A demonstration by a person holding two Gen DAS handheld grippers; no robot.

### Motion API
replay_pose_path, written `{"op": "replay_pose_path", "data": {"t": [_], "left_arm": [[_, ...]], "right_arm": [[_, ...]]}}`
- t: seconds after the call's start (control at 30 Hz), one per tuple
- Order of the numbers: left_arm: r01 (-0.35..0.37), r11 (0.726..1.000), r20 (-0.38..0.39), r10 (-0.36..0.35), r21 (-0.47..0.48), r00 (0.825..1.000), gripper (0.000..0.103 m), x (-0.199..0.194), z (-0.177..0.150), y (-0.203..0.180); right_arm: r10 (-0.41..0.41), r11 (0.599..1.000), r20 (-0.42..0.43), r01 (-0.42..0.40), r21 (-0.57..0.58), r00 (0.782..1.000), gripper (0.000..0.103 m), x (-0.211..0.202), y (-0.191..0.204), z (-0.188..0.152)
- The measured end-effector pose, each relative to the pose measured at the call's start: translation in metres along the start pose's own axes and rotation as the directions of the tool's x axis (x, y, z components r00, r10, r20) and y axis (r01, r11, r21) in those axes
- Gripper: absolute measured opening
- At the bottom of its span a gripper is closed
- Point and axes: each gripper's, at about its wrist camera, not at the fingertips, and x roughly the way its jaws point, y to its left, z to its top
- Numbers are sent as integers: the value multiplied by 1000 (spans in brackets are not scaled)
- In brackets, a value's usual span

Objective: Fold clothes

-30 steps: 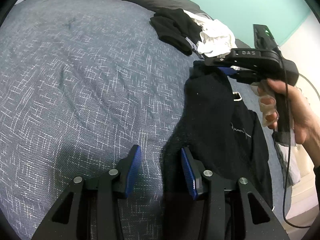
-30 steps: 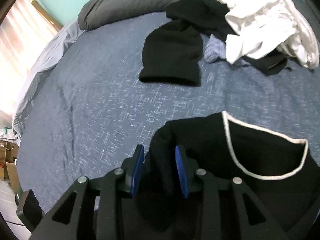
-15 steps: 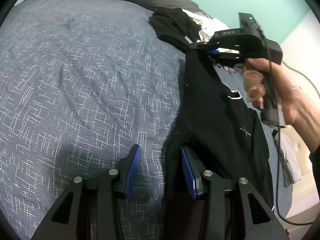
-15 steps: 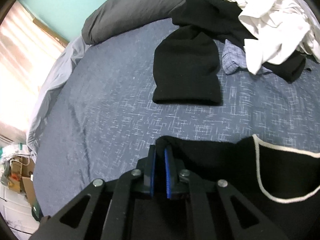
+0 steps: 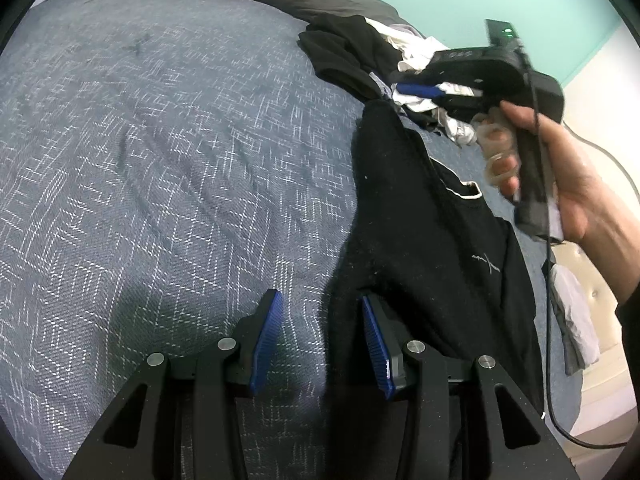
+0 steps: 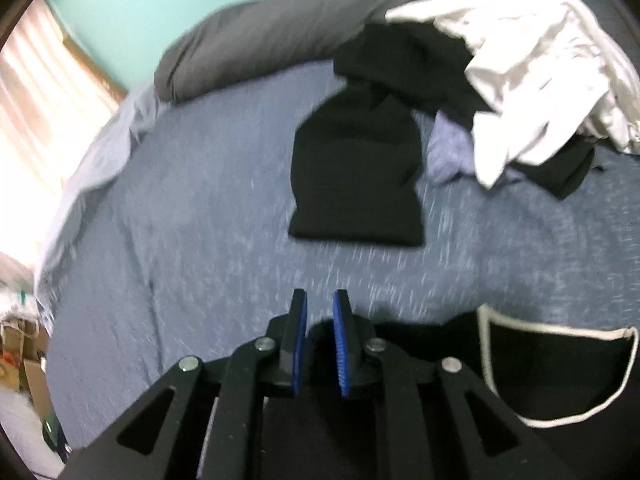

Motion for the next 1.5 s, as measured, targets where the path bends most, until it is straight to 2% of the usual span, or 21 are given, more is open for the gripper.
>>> {"op": "replay_pose_path", "data": {"t": [0.1, 0.17, 0.27, 0.43, 0.57, 0.7, 0.8, 0.93, 1.03, 1.1, 1.2, 1.27, 1.37, 1.5], "left_arm": [[2, 1000, -1, -2, -3, 1000, 44, 0, 0, 0], [2, 1000, -1, -2, -3, 1000, 44, 0, 0, 0], [2, 1000, -2, -2, -5, 1000, 44, 0, 1, 0], [-1, 1000, -4, 1, 1, 1000, 44, 0, 1, 0], [5, 1000, -6, -5, -4, 1000, 44, 1, 2, 3], [5, 1000, -5, -5, -4, 1000, 44, 1, 2, 2], [4, 1000, -4, -4, -6, 1000, 44, 1, 1, 2], [-3, 1000, -4, 3, -1, 1000, 44, 1, 1, 0], [-3, 1000, -5, 3, -1, 1000, 44, 1, 2, 0], [12, 1000, -7, -12, -29, 1000, 44, -3, 5, 3], [7, 999, 46, -5, -32, 999, 44, -20, 13, 3], [36, 999, 81, -34, -20, 996, 44, -27, 16, -2], [60, 998, 56, -61, 17, 997, 44, -21, 12, -16], [46, 996, 9, -46, 70, 999, 44, -8, 5, -32]], "right_arm": [[32, 999, -8, -33, -41, 999, 13, -10, 3, -3], [53, 995, -48, -57, -84, 997, 13, -9, 8, -10], [50, 988, -141, -69, -136, 989, 13, 6, 15, -24], [22, 989, -163, -45, -138, 986, 13, 25, 16, -34], [-58, 990, -115, 42, -136, 992, 12, 24, 17, -31], [-28, 991, -12, 26, -131, 1000, 12, -7, 19, -22], [-20, 987, -61, 10, -159, 998, 12, -14, 20, -30], [-25, 977, -173, -12, -213, 985, 12, 0, 25, -58], [-48, 979, -220, 3, -202, 974, 12, 18, 21, -72], [-47, 983, -214, 8, -181, 976, 13, 21, 18, -75], [-42, 985, -176, 11, -171, 983, 13, 8, 17, -74], [-30, 986, -158, 3, -166, 987, 13, -4, 16, -74], [7, 989, -163, -31, -144, 987, 13, -23, 7, -86], [10, 992, -187, -34, -125, 982, 13, -53, -4, -109]]}}
